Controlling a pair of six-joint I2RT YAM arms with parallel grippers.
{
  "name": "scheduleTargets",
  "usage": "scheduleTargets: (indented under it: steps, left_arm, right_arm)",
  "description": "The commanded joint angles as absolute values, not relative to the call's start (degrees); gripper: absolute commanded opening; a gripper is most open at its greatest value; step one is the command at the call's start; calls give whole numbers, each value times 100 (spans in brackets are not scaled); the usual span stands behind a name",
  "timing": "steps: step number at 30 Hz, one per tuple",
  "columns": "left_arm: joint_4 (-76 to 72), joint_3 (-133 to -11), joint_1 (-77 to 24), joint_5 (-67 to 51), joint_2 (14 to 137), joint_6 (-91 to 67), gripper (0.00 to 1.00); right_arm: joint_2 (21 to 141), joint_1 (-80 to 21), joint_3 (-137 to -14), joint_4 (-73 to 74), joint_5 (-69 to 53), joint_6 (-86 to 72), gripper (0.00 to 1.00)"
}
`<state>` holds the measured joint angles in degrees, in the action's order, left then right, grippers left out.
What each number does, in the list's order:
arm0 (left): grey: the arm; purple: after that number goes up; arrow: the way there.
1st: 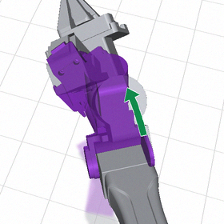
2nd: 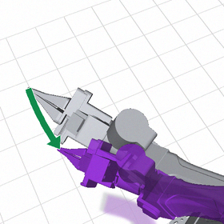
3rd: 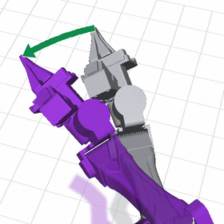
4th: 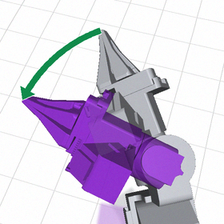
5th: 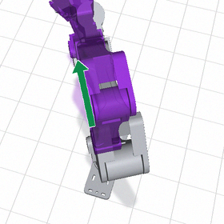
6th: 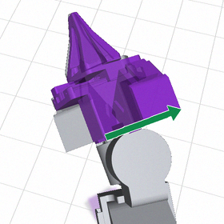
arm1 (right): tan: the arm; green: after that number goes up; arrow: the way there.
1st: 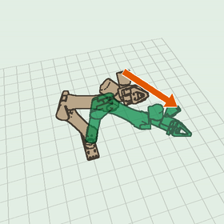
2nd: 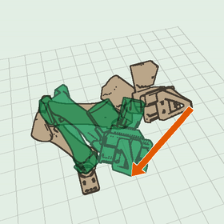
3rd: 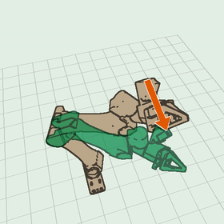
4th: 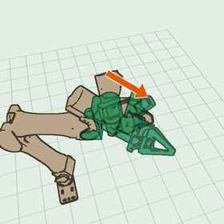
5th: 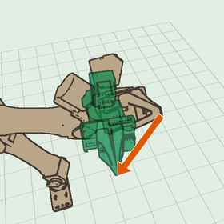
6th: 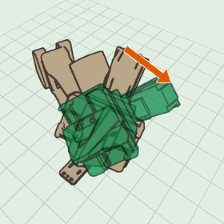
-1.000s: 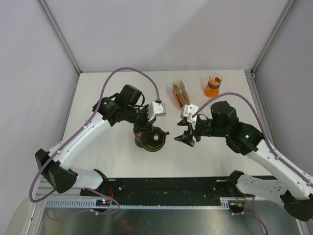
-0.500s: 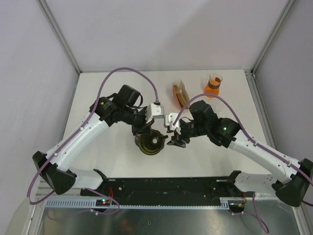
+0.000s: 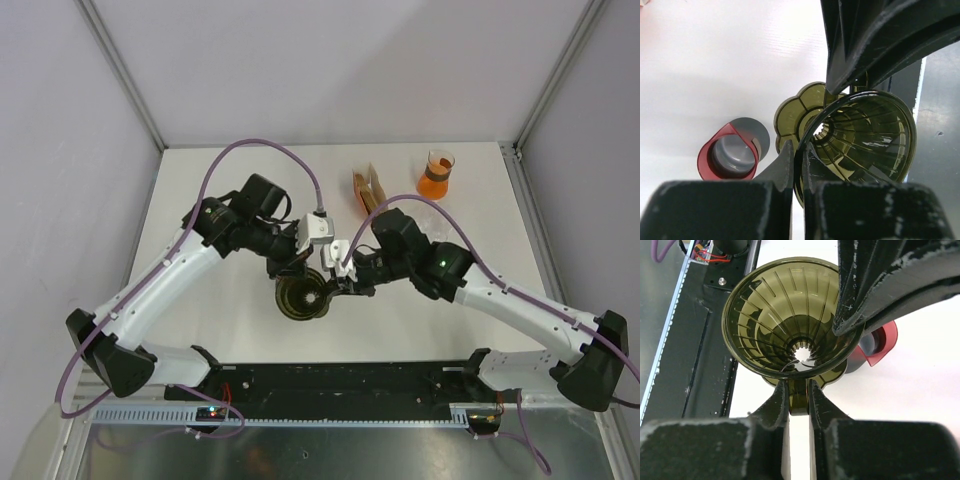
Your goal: Place the coffee filter in the dripper
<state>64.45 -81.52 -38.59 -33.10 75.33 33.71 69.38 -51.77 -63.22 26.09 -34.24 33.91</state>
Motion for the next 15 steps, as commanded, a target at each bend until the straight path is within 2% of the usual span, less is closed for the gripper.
scheduleTargets:
  steps: [1,4,6,8,10,15]
  left_arm:
    - [6312,-8466,-3891,-3611,7329,3362,0]
    - [6306,-8584,-3886,-3411,7343,3216,0]
    - [6305,-8819,-3867,-3090,7384,2977,21]
    - [6303,-9100,-3808,-2831,7405,2764,49]
    - [6245,-9322,-3716,-2652,7382,2592,70]
    - [5856,-9598,-3073,-2295,7278,2131,91]
  right_arm:
    - [7022,-5187,-6504,2421,-3086,3263,2]
    - [6995,-5186,-6504,2427,-2873,3228,0]
    - [6950,-5142,-6497,2389,-2781,3171,0]
    - [6905,-5047,-6496,2298,-2803,3065,0]
    - [6897,-4911,-6495,2172,-2915,2928,0]
    - [7059,-4535,-6496,1798,-3229,2581,0]
